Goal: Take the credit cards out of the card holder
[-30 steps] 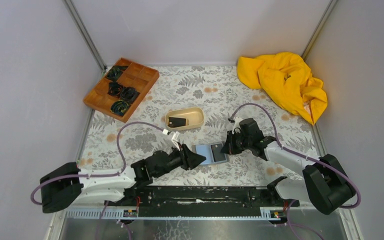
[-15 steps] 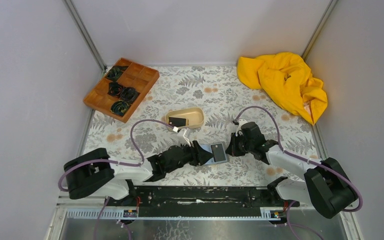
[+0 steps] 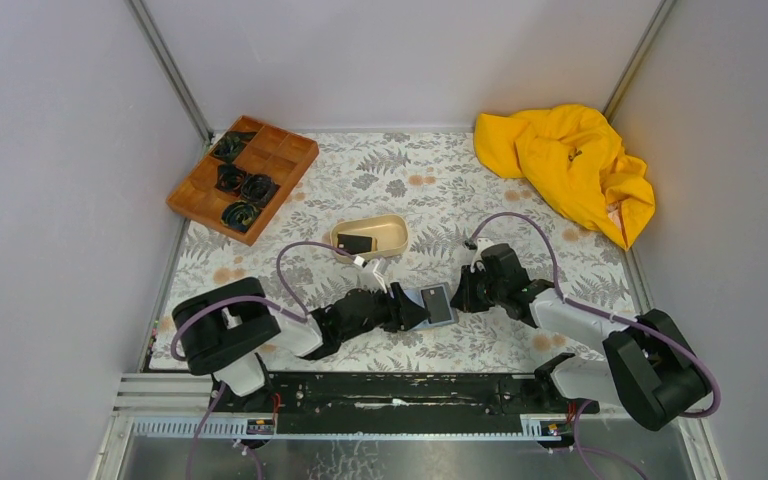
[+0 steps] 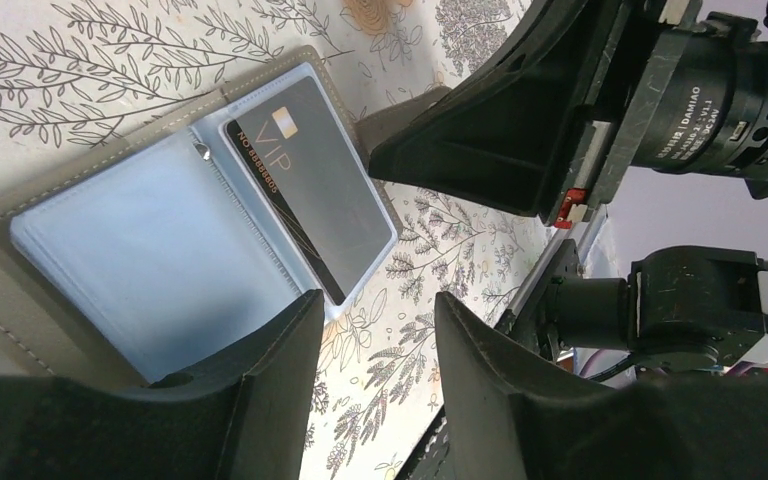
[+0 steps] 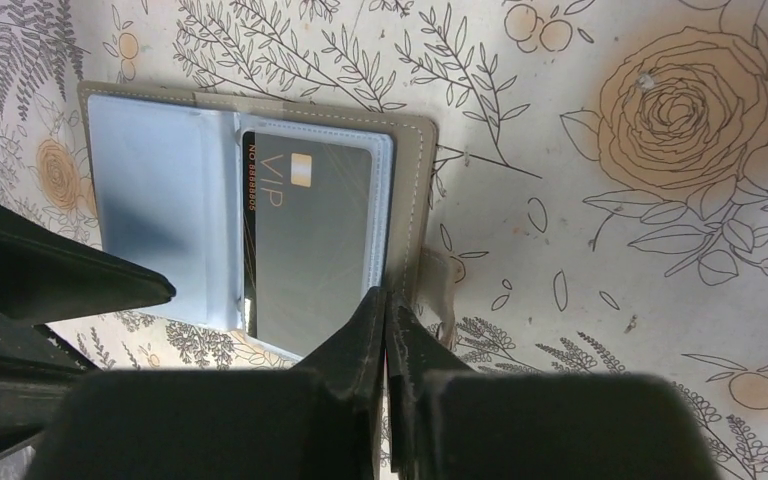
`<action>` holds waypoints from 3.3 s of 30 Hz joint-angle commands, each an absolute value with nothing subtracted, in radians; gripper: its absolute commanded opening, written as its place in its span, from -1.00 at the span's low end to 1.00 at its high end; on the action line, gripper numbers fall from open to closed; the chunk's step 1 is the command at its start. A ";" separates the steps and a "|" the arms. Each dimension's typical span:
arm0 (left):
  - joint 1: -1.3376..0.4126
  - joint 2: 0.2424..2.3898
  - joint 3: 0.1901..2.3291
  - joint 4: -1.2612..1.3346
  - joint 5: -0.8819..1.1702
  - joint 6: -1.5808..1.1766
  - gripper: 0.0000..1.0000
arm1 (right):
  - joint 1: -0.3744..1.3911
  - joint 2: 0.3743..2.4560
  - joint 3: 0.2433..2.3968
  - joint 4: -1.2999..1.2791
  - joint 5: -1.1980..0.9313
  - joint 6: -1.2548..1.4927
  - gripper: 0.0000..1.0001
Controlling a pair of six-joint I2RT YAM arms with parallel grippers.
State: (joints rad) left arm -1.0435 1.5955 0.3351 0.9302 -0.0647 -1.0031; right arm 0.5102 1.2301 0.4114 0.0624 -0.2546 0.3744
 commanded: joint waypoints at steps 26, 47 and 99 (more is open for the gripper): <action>-1.007 1.831 0.346 1.204 -0.072 -1.067 0.25 | 0.505 1.275 0.397 0.126 -0.359 0.364 -1.00; -1.007 1.881 0.367 1.422 0.072 -1.093 0.15 | 0.506 1.325 0.408 0.135 -0.382 0.362 -1.00; -0.894 1.989 0.222 1.598 0.078 -1.211 -0.64 | 0.505 1.336 0.412 0.132 -0.380 0.362 -1.00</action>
State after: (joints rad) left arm -0.9054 1.9957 0.2352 1.5524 0.0891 -1.2217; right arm 0.5011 1.3155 0.4049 0.1589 -0.3790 0.3717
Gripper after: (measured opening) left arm 0.253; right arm 0.011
